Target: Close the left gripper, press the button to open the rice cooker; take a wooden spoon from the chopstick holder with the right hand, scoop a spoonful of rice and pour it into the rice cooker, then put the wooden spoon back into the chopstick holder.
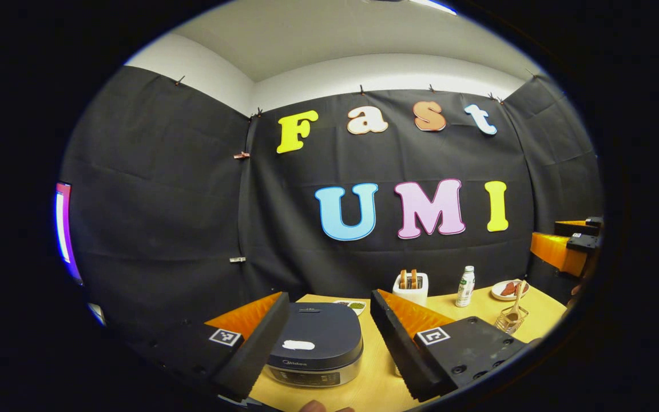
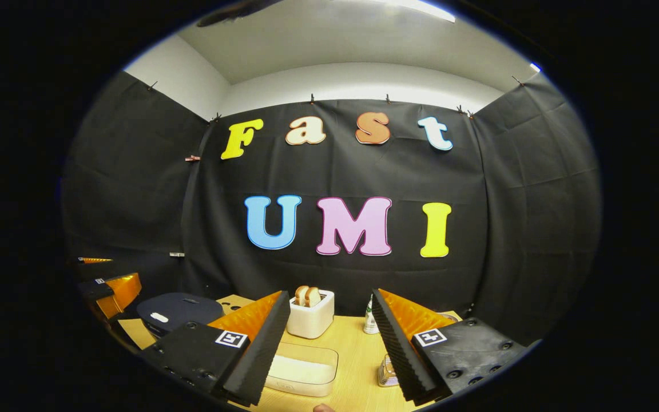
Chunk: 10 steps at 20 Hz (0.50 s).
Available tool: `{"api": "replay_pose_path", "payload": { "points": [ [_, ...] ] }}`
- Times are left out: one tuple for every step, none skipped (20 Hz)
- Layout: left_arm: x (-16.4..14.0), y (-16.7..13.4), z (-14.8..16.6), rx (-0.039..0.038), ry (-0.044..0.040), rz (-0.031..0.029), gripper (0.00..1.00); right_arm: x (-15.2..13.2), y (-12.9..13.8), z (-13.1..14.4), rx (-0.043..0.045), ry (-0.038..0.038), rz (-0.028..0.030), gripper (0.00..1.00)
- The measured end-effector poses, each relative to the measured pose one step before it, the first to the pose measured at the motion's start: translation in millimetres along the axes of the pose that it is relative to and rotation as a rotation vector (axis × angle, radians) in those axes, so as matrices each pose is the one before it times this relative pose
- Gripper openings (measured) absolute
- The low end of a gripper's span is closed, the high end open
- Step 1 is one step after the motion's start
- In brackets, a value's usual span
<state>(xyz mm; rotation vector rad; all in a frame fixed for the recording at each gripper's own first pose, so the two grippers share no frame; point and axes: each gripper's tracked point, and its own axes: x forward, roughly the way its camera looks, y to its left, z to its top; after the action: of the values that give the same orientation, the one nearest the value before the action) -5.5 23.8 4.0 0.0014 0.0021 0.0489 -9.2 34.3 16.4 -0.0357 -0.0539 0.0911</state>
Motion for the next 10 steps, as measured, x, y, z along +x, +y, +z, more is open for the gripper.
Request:
{"api": "replay_pose_path", "payload": {
  "points": [
    [1.6,0.4,0.49,-0.00688,-0.00365,-0.00605,0.96,0.28,-0.82,0.48,0.00402,0.00228,-0.00296,0.9],
    [0.13,-0.45,3.14,-0.00503,-0.01077,-0.00462,0.96,0.2,-0.55,0.01,0.00209,0.00036,-0.00287,0.9],
    [1.94,2.96,3.75,-0.00003,-0.01074,0.00612,0.96,0.54,-0.99,1.09,-0.00164,-0.00236,-0.00271,0.9],
    [1.8,4.22,-0.23,0.00132,-0.00869,0.00545,0.95,1.22,-2.07,0.75,-0.00231,-0.00273,-0.00427,0.9],
    [3.15,2.67,0.2,0.00238,-0.00112,0.00531,0.96,1.42,-1.22,0.78,-0.0009,-0.00125,-0.00461,0.9],
    [2.4,3.86,-3.54,0.00471,0.00267,0.00783,0.95,1.75,0.23,-0.93,0.00334,0.00188,-0.00288,0.9],
    [3.94,3.69,-1.24,0.00305,0.0056,0.00792,0.93,0.98,0.15,-1.09,0.00374,0.00345,-0.00223,0.9],
    [5.46,5.31,-3.52,0.00355,0.01201,0.01303,0.9,0.19,-0.22,-1.09,0.00212,0.00242,-0.00334,0.9],
    [3.6,5.04,-2.56,0.0022,0.01421,0.01108,0.83,1.08,-0.02,-0.07,0.00044,0.00167,-0.00076,0.9],
    [2.97,2.92,-1.5,-0.00422,0.00579,0.00665,0.79,1.01,0.77,-0.14,-0.00288,0.00061,-0.00146,0.9]
  ]
}}
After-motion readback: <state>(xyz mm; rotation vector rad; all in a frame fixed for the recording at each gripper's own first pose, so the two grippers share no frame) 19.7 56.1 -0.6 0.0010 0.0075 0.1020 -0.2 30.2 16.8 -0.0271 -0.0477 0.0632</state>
